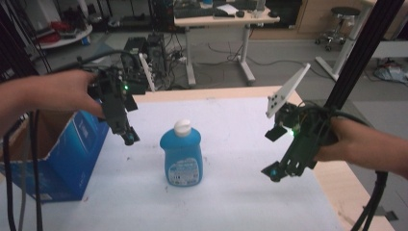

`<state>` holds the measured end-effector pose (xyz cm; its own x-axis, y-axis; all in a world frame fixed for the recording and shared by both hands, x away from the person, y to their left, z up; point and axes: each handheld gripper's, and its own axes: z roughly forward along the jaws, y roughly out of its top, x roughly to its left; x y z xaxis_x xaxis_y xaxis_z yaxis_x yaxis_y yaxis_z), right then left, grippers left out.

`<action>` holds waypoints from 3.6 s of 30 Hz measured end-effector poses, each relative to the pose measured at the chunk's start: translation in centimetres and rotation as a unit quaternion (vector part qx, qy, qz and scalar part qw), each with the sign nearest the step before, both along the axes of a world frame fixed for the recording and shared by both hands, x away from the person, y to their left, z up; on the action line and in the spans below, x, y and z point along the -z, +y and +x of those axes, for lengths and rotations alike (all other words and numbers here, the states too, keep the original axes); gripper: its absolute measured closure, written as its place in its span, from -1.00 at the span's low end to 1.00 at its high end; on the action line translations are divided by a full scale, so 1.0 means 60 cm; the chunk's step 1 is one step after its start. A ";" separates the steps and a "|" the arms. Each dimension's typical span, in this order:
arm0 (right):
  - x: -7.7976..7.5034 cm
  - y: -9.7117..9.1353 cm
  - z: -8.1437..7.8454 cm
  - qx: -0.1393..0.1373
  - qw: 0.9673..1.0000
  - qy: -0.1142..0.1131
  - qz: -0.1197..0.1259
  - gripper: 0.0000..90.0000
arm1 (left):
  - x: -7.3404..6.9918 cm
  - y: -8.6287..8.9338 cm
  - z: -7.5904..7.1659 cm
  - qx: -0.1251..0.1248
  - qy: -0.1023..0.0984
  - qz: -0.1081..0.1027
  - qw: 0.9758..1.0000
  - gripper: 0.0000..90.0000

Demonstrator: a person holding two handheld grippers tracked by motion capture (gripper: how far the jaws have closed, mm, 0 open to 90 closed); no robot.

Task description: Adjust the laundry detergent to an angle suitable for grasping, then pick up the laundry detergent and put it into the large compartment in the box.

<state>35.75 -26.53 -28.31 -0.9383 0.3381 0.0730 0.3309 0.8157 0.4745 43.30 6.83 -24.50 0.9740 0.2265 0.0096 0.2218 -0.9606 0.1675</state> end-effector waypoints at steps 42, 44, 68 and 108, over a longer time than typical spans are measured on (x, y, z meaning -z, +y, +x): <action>-0.010 0.020 -0.015 -0.015 0.999 0.015 -0.044 -0.97 | -0.012 -0.010 0.018 0.024 -0.013 -0.002 1.000 -0.96; -0.009 0.020 -0.016 -0.017 0.999 0.013 -0.044 -0.98 | -0.012 -0.009 0.016 0.024 -0.013 -0.001 1.000 -0.96; -0.008 0.028 -0.009 -0.024 0.999 0.016 -0.039 -0.97 | -0.025 -0.002 0.002 0.024 -0.012 -0.013 1.000 -0.96; 0.004 0.016 -0.004 -0.024 0.999 0.019 -0.030 -0.97 | -0.013 -0.105 -0.023 0.085 0.000 -0.042 0.996 -0.96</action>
